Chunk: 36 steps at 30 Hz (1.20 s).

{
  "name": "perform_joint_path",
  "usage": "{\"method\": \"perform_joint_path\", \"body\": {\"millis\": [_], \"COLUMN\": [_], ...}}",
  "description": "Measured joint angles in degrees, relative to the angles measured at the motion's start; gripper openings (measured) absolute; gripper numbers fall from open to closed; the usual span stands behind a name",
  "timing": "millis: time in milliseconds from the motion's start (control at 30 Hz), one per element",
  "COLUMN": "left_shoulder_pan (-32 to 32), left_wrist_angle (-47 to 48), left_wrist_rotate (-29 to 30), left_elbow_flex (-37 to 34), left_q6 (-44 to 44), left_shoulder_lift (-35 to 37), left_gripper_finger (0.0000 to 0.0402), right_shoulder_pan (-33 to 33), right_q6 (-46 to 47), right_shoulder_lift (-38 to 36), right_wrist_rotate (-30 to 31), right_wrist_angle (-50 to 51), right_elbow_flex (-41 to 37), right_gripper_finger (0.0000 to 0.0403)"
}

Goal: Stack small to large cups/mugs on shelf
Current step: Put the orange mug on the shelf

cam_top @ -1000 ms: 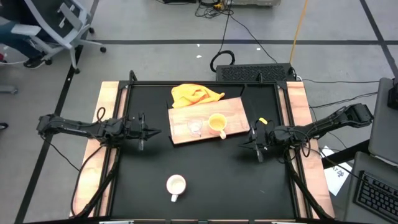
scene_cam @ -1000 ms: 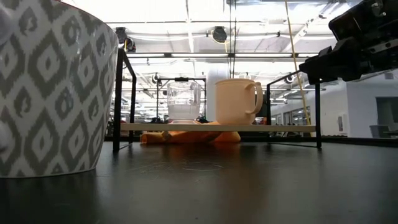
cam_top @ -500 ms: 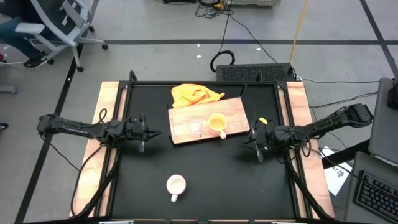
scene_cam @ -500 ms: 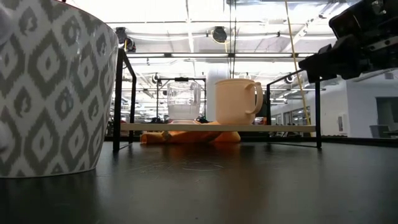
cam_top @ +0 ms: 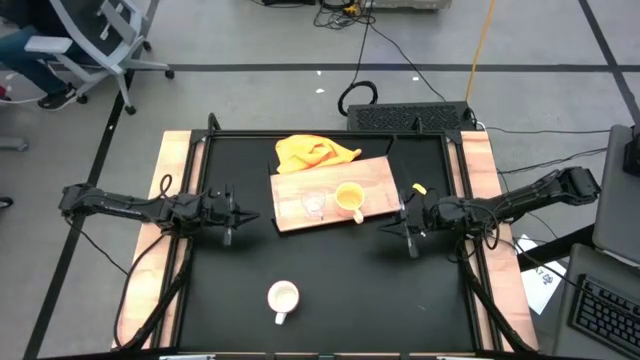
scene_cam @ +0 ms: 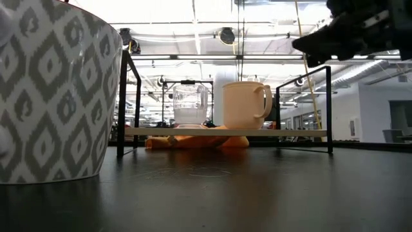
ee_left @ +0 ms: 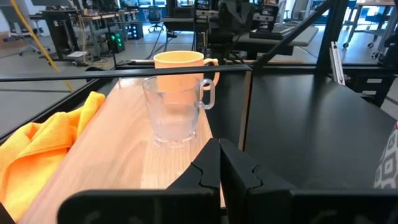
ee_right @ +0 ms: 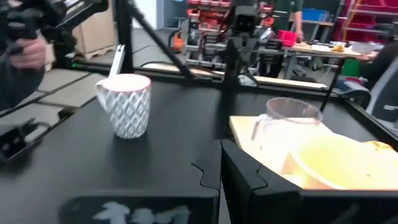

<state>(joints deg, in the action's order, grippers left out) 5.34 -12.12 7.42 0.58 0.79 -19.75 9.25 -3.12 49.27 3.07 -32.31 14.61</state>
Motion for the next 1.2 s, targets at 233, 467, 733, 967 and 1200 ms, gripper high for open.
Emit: {"method": "perform_joint_path", "body": {"millis": [233, 467, 733, 967, 1200], "left_shoulder_pan": [0.00, 0.00, 0.00, 0.00, 0.00], "left_wrist_angle": [0.03, -0.03, 0.00, -0.02, -0.10], "left_wrist_rotate": [-1.54, -1.64, -1.92, -1.94, -1.94], "left_elbow_flex": [0.00, 0.00, 0.00, 0.00, 0.00], "left_q6": [-0.19, -0.21, -0.24, -0.26, -0.21], "left_shoulder_lift": [0.00, 0.00, 0.00, 0.00, 0.00], "left_gripper_finger": [0.0002, 0.0007, 0.0002, 0.0020, 0.0023], "right_shoulder_pan": [-3.28, -3.99, -3.97, -3.97, -3.97], "right_q6": [3.56, 6.58, 8.28, 9.66, 10.19], "right_shoulder_lift": [3.61, 8.84, 13.32, 15.69, 18.77], "right_wrist_rotate": [4.10, 11.83, 12.39, 12.50, 12.57], "right_wrist_angle": [-2.93, -5.56, -7.39, -8.00, -10.24], "right_elbow_flex": [1.08, 1.10, 1.10, 1.10, 1.10], "right_gripper_finger": [0.0000, 0.0000, 0.0000, 0.0000, 0.0000]}}
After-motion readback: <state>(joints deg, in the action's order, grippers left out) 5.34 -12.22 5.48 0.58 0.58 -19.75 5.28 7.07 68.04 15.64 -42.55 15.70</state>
